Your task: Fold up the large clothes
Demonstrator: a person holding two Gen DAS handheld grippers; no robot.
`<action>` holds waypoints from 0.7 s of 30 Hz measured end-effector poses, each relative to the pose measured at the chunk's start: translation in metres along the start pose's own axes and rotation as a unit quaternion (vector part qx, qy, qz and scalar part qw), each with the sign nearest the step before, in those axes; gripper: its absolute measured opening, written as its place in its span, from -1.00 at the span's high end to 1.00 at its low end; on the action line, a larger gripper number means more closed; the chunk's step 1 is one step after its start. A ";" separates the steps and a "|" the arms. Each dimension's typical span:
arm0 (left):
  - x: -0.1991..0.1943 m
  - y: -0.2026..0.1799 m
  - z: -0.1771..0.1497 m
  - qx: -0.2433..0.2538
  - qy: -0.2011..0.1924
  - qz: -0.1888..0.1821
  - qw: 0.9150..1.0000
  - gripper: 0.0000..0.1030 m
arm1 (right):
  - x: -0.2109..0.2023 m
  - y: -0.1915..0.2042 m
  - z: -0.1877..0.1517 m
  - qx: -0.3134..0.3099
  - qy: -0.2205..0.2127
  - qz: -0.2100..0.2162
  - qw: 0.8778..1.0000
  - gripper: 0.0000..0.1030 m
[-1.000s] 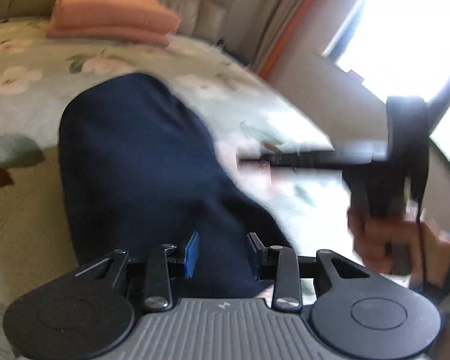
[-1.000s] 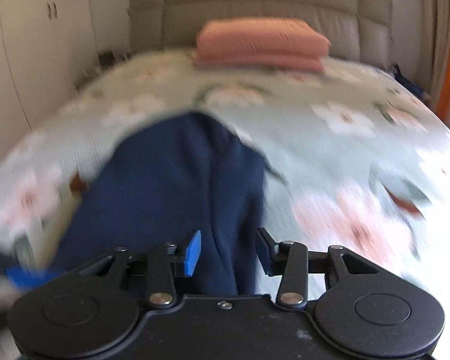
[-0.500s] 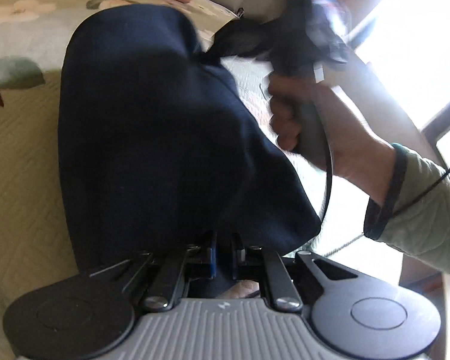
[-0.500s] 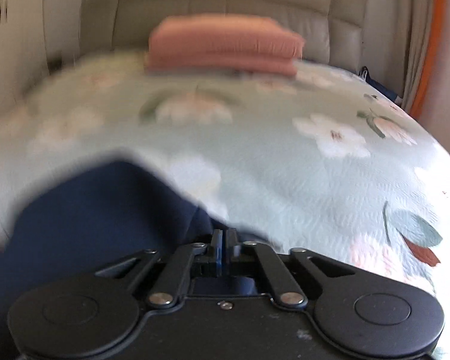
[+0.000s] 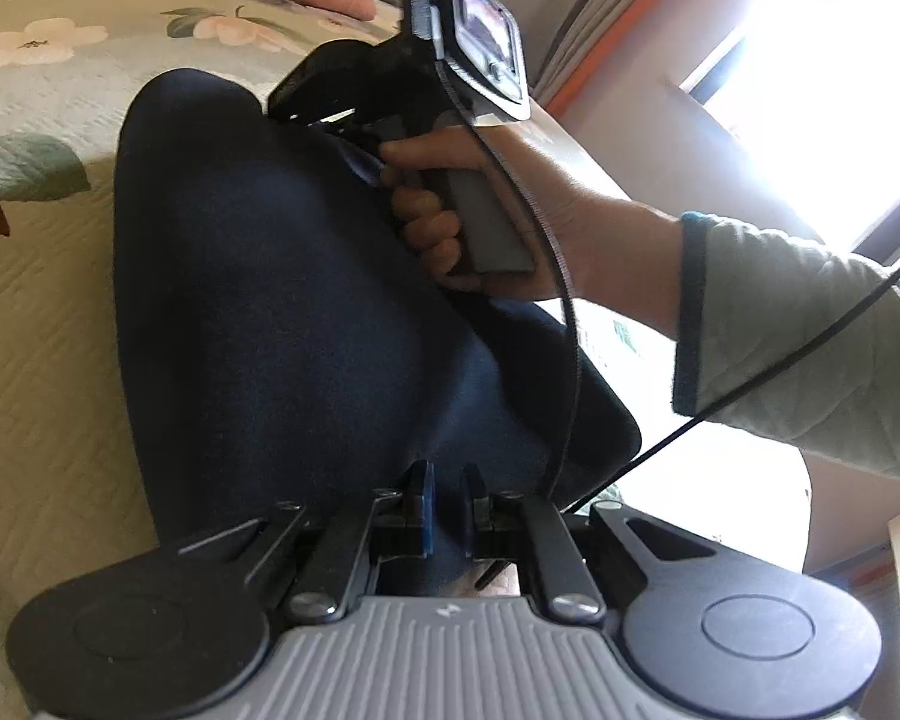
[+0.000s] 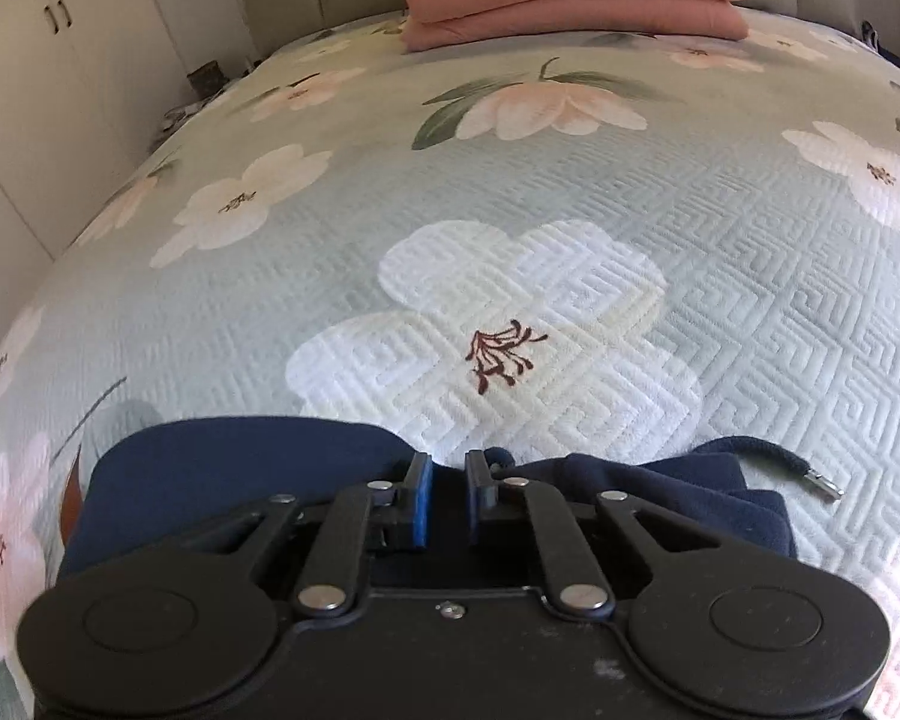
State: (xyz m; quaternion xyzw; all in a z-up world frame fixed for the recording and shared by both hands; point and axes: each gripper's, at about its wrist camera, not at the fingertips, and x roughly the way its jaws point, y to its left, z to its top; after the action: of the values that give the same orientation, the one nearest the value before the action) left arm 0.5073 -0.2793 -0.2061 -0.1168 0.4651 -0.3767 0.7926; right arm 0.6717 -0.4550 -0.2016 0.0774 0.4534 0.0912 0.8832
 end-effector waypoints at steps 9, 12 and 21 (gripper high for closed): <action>-0.056 -0.014 -0.017 -0.016 -0.036 0.015 0.999 0.77 | -0.160 0.023 -0.094 -0.038 -0.027 0.010 0.999 0.43; -0.071 -0.002 -0.015 -0.059 -0.063 0.036 0.996 0.74 | -0.173 0.029 -0.160 -0.068 0.021 -0.050 0.996 0.46; -0.081 0.019 -0.033 -0.149 -0.047 0.036 0.987 0.72 | -0.206 0.006 -0.222 -0.020 0.085 -0.091 0.992 0.37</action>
State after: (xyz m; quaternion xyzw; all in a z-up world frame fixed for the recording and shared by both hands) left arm 0.4663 -0.2036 -0.1810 -0.2347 0.4822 -0.2687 0.8001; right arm 0.3719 -0.4851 -0.1664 0.0107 0.5299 0.0258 0.8476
